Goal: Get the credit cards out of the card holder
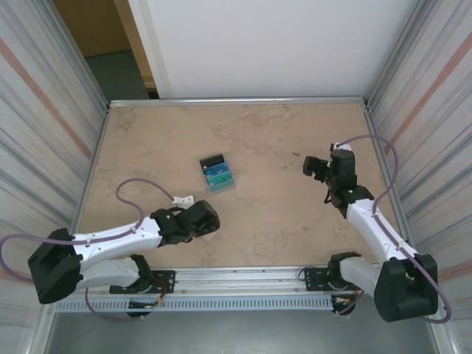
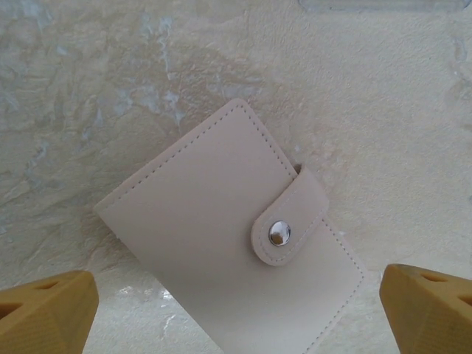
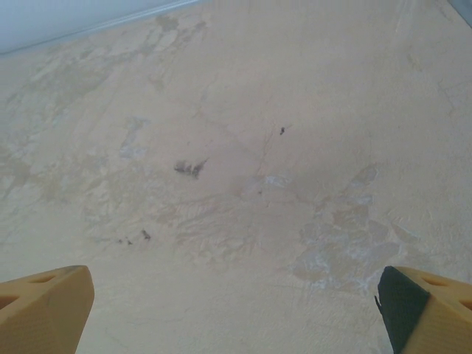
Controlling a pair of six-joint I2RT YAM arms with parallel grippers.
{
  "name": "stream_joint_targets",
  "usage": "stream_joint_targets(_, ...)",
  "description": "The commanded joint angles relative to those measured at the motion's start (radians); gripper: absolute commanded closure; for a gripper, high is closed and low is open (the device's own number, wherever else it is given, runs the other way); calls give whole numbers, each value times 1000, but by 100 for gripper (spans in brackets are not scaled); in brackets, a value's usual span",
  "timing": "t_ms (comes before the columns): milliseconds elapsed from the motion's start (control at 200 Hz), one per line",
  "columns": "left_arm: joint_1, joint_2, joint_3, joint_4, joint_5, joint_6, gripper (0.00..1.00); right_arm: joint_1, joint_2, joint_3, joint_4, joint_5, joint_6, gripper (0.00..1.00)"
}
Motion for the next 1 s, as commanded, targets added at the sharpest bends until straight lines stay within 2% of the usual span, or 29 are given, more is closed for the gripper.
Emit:
stream_joint_targets(0, 18, 24, -8, 36, 46, 37, 1, 9, -39, -10, 6, 37, 30, 1)
stream_joint_targets(261, 45, 145, 42, 59, 105, 122, 1, 12, -77, -10, -36, 77, 38, 1)
stream_joint_targets(732, 58, 390, 276, -35, 47, 391, 1, 14, -155, -12, -97, 84, 43, 1)
stream_joint_targets(997, 57, 453, 322, -101, 51, 419, 1, 14, -165, -11, -124, 99, 52, 1)
